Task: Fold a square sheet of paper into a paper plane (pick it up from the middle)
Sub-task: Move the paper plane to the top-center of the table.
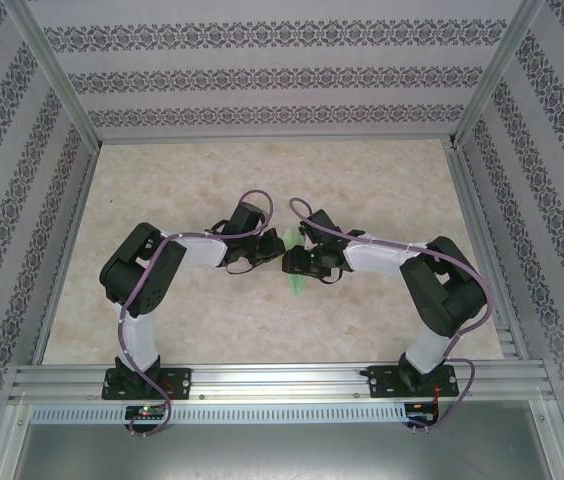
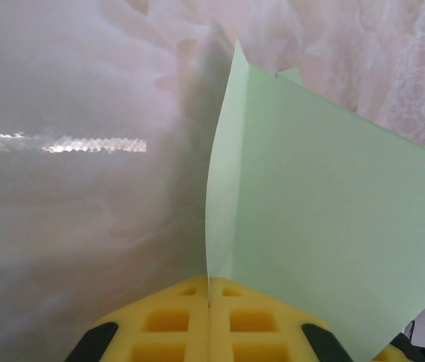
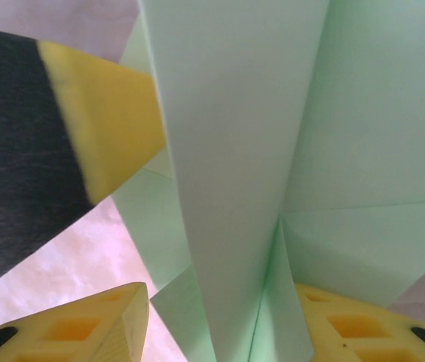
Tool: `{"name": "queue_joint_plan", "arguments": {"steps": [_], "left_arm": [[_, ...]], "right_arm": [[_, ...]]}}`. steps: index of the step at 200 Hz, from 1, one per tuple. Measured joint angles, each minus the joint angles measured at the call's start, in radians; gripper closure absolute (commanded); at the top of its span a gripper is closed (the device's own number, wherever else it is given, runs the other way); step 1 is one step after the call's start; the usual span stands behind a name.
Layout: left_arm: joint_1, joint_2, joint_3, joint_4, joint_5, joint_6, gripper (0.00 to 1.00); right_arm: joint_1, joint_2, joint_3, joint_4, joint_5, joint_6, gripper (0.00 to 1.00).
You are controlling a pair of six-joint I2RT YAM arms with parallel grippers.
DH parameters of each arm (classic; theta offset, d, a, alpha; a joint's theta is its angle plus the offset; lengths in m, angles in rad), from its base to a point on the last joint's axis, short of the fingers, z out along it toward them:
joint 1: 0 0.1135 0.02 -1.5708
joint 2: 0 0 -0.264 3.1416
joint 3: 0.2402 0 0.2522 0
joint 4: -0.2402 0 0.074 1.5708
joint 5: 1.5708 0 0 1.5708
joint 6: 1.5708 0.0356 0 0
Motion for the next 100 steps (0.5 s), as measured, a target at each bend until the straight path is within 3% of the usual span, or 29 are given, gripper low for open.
{"name": "queue_joint_plan", "arguments": {"steps": [57, 100], "left_arm": [[0.0, 0.0, 0.0, -0.001, 0.002, 0.007, 0.99], [0.0, -0.001, 0.004, -0.039, -0.025, 0.024, 0.81]], "right_arm": [[0.006, 0.003, 0.006, -0.031, 0.049, 0.006, 0.76], [0.006, 0.003, 0.026, -0.071, 0.102, 0.005, 0.93]]}}
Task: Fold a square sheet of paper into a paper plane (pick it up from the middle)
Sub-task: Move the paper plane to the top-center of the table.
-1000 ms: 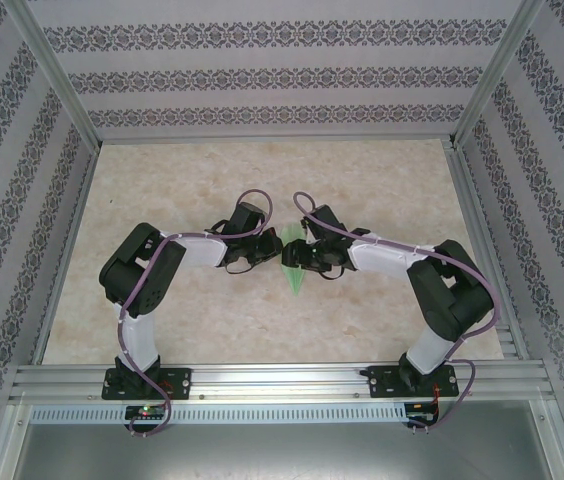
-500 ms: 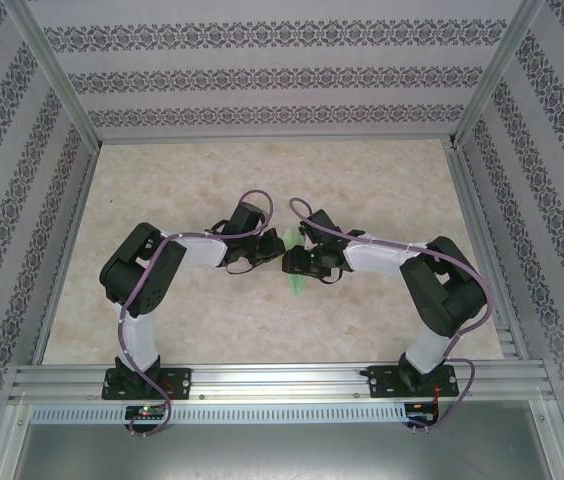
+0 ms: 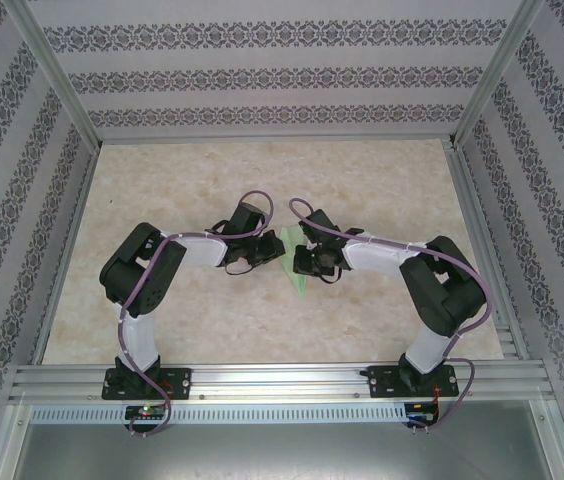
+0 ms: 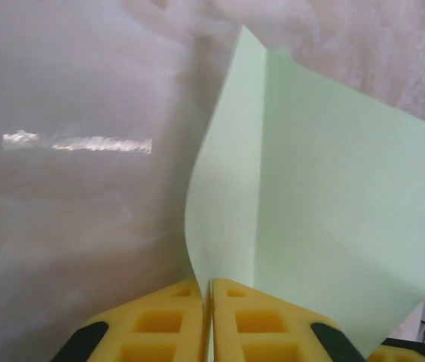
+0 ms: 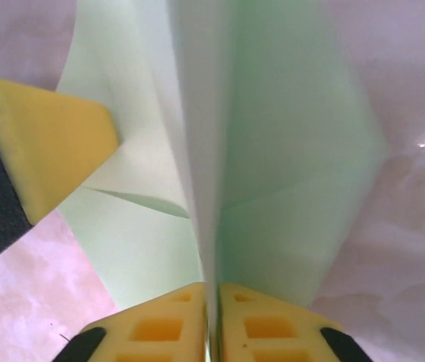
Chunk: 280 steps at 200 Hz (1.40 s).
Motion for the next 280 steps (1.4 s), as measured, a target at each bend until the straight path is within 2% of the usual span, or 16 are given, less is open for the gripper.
{"name": "queue_joint_plan", "arguments": {"steps": [32, 59, 103, 133, 194, 219, 280], "left_arm": [[0.0, -0.034, 0.013, -0.079, -0.051, 0.032, 0.59], [0.0, -0.116, 0.019, -0.172, -0.143, 0.057, 0.38], [0.002, -0.268, 0.018, -0.299, -0.336, 0.074, 0.18], [0.006, -0.324, -0.008, -0.338, -0.436, 0.07, 0.09], [0.007, -0.341, -0.046, -0.394, -0.526, 0.07, 0.0], [0.007, -0.341, -0.046, -0.398, -0.526, 0.07, 0.0], [0.007, -0.341, -0.046, -0.402, -0.528, 0.07, 0.0]], "right_arm": [[0.0, -0.001, 0.029, -0.048, 0.038, -0.017, 0.96], [0.0, -0.02, 0.055, -0.116, 0.093, -0.062, 0.94], [0.0, -0.031, 0.091, -0.192, 0.156, -0.131, 0.92], [0.0, -0.014, 0.101, -0.204, 0.174, -0.14, 0.89], [0.0, 0.042, 0.111, -0.204, 0.193, -0.137, 0.86], [0.0, 0.059, 0.111, -0.204, 0.202, -0.134, 0.83], [0.007, 0.084, 0.123, -0.202, 0.228, -0.134, 0.86]]}}
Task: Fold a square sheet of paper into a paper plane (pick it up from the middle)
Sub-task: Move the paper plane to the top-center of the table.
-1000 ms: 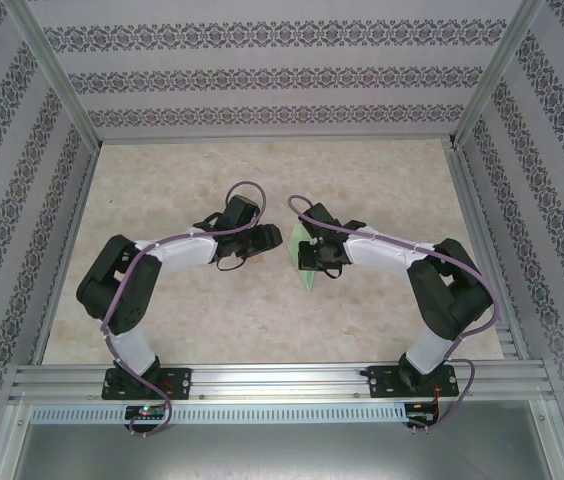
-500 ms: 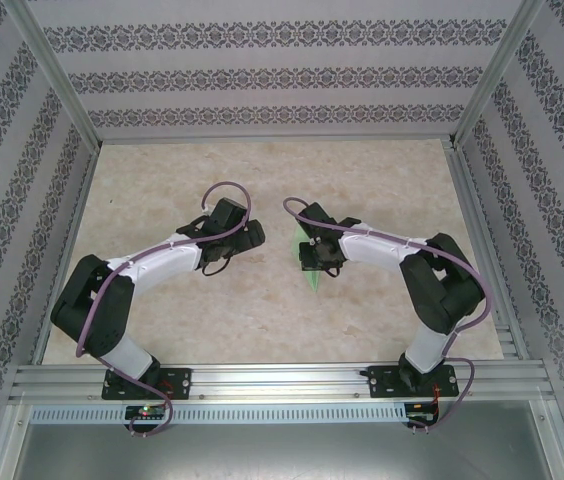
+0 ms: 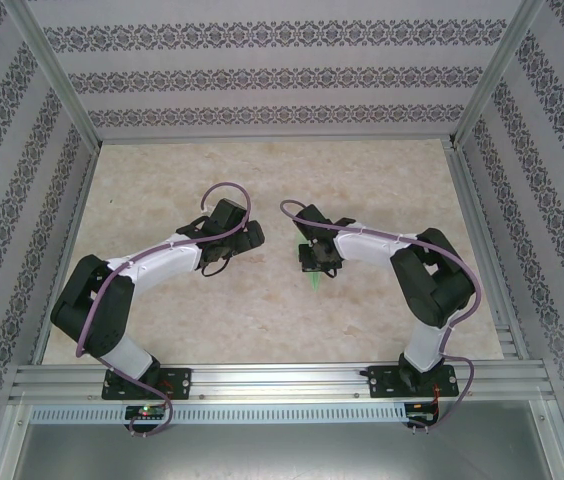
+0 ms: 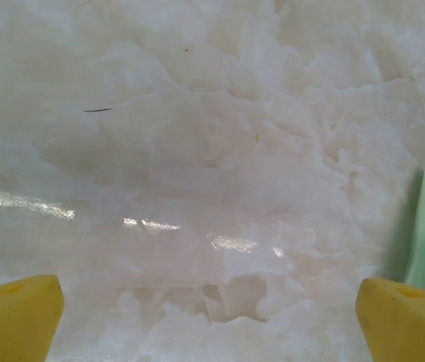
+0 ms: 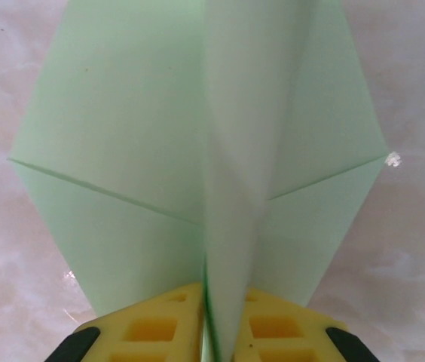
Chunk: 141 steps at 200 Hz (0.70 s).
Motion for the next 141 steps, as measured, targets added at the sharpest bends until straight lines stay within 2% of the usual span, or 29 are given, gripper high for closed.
{"name": "queue_joint_plan", "arguments": {"steps": [75, 102, 141], "left_arm": [[0.006, 0.0, 0.0, -0.015, -0.017, 0.0, 0.0], [0.015, 0.0, 0.0, -0.021, -0.018, -0.001, 0.0], [0.034, -0.001, -0.006, -0.034, -0.021, -0.009, 0.0]], "right_arm": [[0.028, 0.002, -0.006, 0.018, 0.052, 0.022, 0.88], [0.032, 0.0, 0.0, 0.017, 0.055, 0.026, 0.92], [0.023, 0.005, 0.116, -0.007, 0.066, 0.002, 0.93]]}}
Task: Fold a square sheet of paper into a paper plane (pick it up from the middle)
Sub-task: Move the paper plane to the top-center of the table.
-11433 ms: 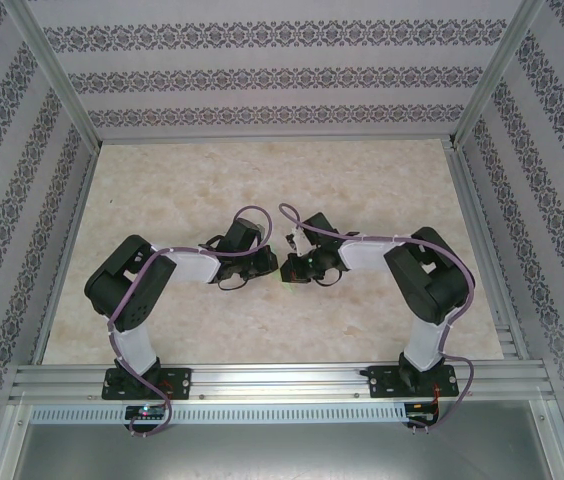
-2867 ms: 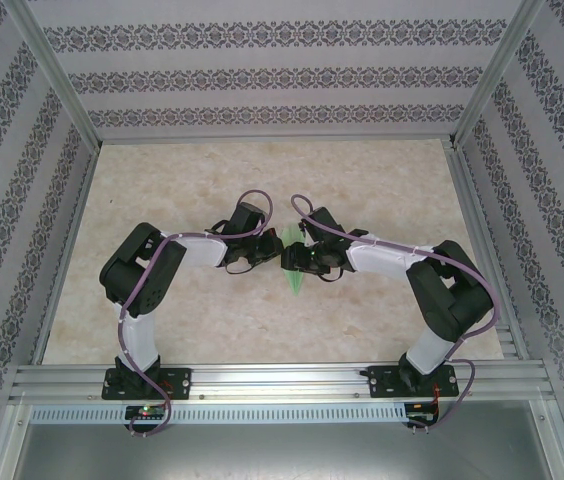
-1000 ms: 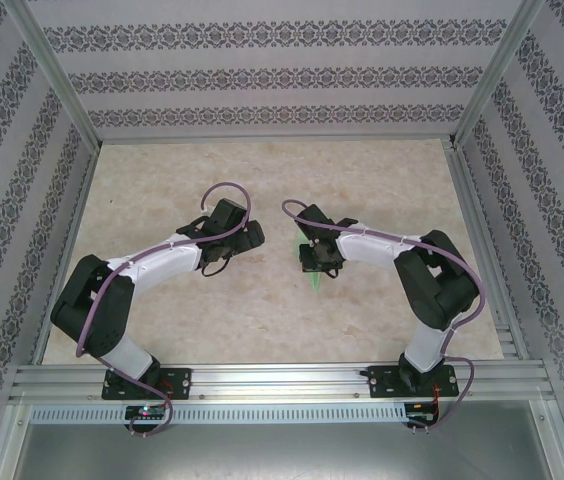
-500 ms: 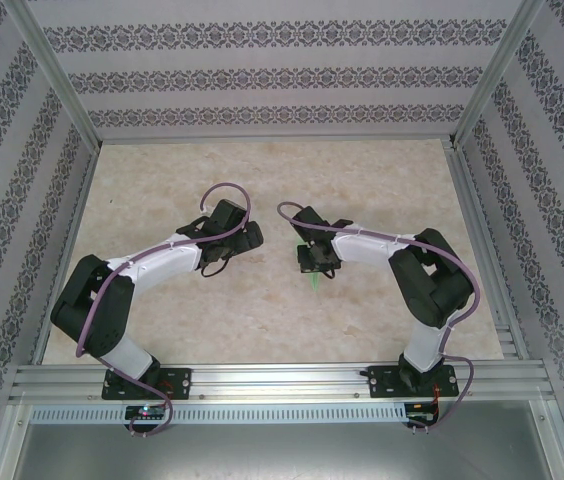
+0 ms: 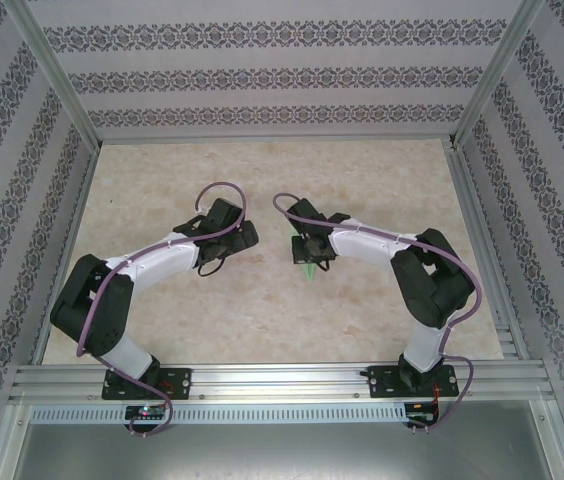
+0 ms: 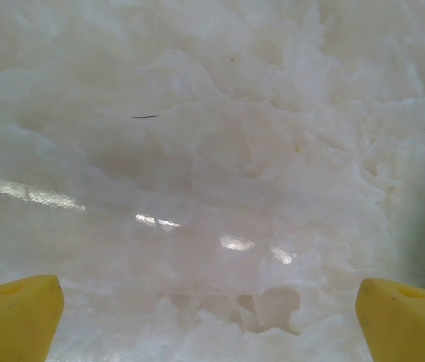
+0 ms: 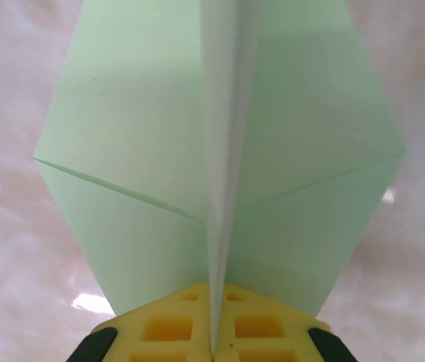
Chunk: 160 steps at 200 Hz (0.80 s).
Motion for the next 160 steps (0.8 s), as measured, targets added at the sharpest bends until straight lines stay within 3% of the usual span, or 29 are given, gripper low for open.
{"name": "queue_joint_plan", "arguments": {"steps": [82, 160], "left_arm": [[0.04, -0.073, -0.064, -0.026, -0.015, -0.011, 0.0], [0.045, -0.074, -0.082, -0.027, -0.014, -0.01, 0.0]], "right_arm": [[-0.08, 0.266, 0.37, -0.008, 0.013, -0.07, 0.93], [-0.1, 0.407, 0.498, -0.094, 0.019, -0.074, 0.87]]}}
